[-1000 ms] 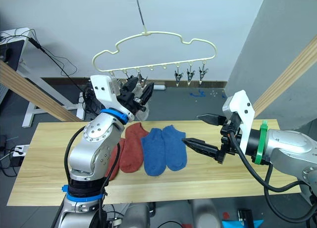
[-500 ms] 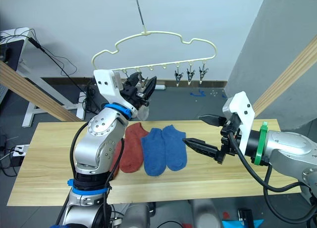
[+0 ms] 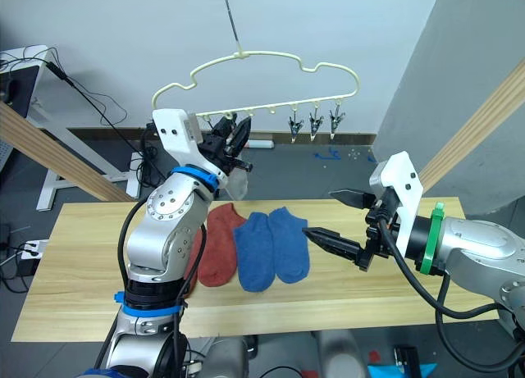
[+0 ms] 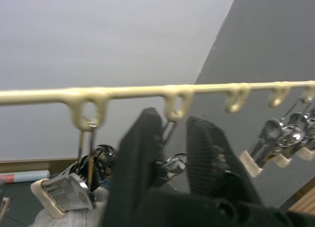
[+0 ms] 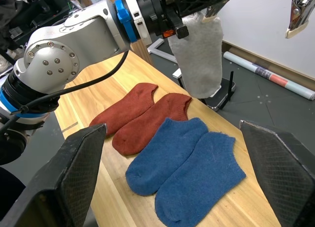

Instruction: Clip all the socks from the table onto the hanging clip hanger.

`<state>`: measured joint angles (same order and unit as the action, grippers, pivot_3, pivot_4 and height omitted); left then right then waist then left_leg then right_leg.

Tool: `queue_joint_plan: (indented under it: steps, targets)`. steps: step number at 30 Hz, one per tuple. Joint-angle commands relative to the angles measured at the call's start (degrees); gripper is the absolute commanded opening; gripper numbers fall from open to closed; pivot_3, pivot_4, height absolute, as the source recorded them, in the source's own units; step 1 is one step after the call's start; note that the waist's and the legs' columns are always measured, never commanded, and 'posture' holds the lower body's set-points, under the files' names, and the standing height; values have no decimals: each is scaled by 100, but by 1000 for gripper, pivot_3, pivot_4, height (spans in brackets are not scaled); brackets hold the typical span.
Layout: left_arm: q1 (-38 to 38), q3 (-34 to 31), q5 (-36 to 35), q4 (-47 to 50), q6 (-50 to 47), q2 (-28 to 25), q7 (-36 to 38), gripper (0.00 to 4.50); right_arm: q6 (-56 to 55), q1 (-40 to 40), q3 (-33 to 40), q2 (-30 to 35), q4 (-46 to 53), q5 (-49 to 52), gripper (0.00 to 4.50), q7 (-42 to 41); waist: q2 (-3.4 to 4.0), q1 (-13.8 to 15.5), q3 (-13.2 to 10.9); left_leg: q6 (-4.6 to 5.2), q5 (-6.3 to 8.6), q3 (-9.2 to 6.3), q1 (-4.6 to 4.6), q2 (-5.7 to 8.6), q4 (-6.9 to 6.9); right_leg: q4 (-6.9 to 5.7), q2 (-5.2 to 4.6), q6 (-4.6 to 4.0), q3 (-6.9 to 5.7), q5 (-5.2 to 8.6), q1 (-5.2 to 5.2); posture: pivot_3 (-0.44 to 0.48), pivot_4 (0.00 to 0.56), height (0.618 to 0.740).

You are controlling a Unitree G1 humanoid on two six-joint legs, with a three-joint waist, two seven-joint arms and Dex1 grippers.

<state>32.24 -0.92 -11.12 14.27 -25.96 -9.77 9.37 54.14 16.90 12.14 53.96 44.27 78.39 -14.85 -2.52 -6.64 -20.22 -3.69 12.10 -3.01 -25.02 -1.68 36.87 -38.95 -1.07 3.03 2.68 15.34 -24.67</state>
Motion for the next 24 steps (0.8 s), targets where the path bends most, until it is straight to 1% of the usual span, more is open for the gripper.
queue_joint_plan:
  steps: [1, 15, 17, 18, 24]
  targets:
    - [64, -39, 34, 135, 84, 5, -23, 24, -142, 2, 34, 48, 193, 155, 4500, -11, 0, 0, 0, 0, 0, 0, 0, 0, 0, 0, 0, 0, 0, 0, 0, -323, 381, 740]
    - [88, -47, 110, 164, 42, -34, -66, 24, -157, 73, -35, 46, 148, 134, 4500, -45, 0, 1, -2, 0, 0, 0, 0, 0, -2, 2, 0, 1, 0, 0, 0, -312, 379, 740]
    - [67, -83, -61, 187, 17, -18, 75, 474, -163, 68, -37, 39, 146, 126, 4500, -48, -1, 2, -2, 0, 0, 0, 0, 0, -2, 2, 0, 1, 0, 0, 0, -312, 379, 740]
    - [60, -104, -127, 200, 25, -6, 124, 601, -162, 69, -47, 33, 146, 121, 4500, -41, 0, 2, -3, 0, 0, 0, 0, 0, -3, 2, 0, 1, 0, 0, 0, -312, 379, 740]
    - [36, -51, 27, 242, -14, -42, 39, 2374, -179, 62, -64, 33, 144, 130, 4500, -45, -1, 2, -3, 0, 0, 0, 0, 0, -4, 4, 0, 1, 0, 1, 0, -309, 380, 740]
